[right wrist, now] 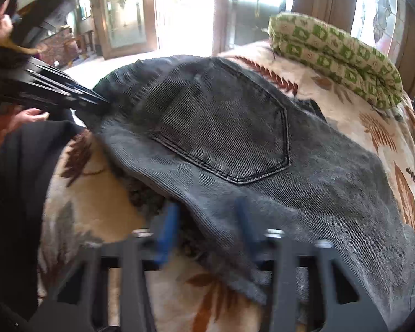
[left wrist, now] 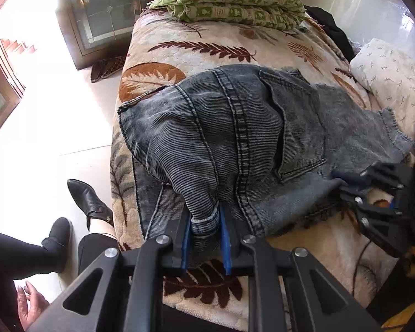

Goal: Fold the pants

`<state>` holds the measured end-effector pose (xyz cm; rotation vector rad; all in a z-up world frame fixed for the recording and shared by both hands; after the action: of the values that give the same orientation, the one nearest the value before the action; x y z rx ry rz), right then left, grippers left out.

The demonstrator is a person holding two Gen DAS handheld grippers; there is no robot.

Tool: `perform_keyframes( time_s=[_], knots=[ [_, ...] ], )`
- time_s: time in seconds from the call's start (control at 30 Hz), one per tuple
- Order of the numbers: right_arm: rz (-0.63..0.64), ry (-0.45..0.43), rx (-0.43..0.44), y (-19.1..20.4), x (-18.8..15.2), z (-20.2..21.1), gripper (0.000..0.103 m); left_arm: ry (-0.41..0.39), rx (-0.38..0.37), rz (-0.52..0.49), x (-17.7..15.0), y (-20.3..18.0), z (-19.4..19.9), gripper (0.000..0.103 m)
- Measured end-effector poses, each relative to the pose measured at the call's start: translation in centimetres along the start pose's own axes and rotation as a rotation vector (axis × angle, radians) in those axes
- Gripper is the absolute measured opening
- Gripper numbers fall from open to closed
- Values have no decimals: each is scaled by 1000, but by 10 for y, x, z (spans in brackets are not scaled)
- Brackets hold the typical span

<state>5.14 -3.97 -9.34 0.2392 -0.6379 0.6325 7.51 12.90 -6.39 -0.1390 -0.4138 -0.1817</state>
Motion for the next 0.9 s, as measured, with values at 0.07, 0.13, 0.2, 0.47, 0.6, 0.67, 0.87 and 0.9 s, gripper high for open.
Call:
perform_keyframes(
  time_s=[0.07,0.13,0.2,0.47,0.6,0.67,0.87,0.9],
  knots=[
    [-20,2,64,4,1,7,8,-5,7,-17,-2,-2,6,20],
    [-32,-12,131,11,-1,20,8,-1,-1,-27,-5,-3,10,20],
    [-39,-12,164,18,-7,28,8,27,6,-42,-8,-4,5,21],
    [-120,-8,210,2,-11,25,29,5,171,-178,-7,-21,10,67],
    [-177,-95,216,-37,11,55,31,-82,165,-175,3,-19,45,76],
    [-228,-107,194,-72,26,57,33,-114,137,-166,12,-21,53,76],
    [-339,-46,223,-144,70,15,51,-123,-39,-202,46,-72,17,76],
    [-368,-32,228,-155,75,5,51,-106,-77,-201,49,-81,6,73]
  ],
)
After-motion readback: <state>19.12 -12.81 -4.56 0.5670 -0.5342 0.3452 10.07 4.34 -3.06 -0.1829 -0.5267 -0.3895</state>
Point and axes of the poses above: each gripper's, at about its wrist camera, not at the fingertips, and z roughly against the way its jaws point, y to its left, x to its top, the point moved 3 cm from there along -z, roughly the way its jaws point, and after that the axes turned 2 degrees about z, right-handed, at the moved point
